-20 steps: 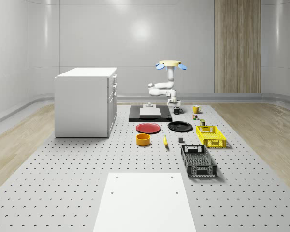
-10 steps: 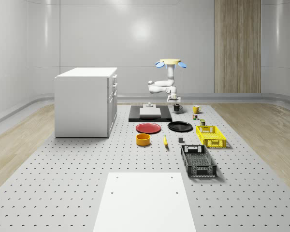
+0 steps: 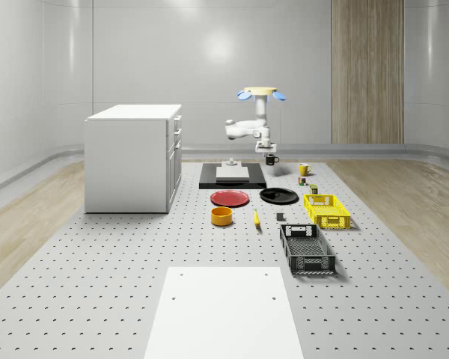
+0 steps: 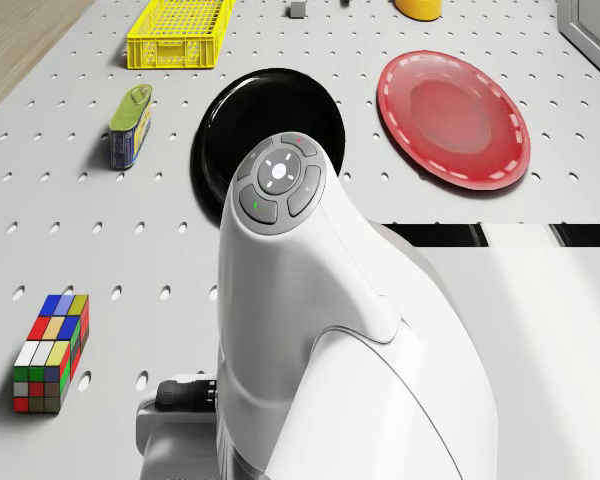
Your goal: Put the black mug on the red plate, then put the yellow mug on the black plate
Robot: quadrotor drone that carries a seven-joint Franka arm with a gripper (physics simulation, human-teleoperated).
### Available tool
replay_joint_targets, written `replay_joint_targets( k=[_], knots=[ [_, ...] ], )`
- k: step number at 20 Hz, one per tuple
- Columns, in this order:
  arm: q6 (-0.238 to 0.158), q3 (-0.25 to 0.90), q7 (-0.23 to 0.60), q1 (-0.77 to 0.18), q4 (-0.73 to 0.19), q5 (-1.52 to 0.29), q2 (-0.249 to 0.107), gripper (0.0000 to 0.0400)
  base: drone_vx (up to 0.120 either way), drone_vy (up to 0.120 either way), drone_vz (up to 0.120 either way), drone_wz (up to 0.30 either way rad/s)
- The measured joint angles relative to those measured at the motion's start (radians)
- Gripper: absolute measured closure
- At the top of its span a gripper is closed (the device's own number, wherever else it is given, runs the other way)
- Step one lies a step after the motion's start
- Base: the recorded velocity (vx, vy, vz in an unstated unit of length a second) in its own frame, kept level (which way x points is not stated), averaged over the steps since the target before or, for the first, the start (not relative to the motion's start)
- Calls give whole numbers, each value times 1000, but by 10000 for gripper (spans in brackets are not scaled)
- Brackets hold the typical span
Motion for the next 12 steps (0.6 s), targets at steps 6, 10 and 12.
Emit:
replay_joint_targets(
  k=[6, 10, 12],
  knots=[
    [16, 9, 3, -3, 0, 15, -19, 290, 120, -120, 0, 0],
    [27, 12, 5, -5, 0, 21, -32, 290, 120, -120, 0, 0],
    [32, 13, 6, -6, 1, 24, -38, 290, 120, -120, 0, 0]
  ],
)
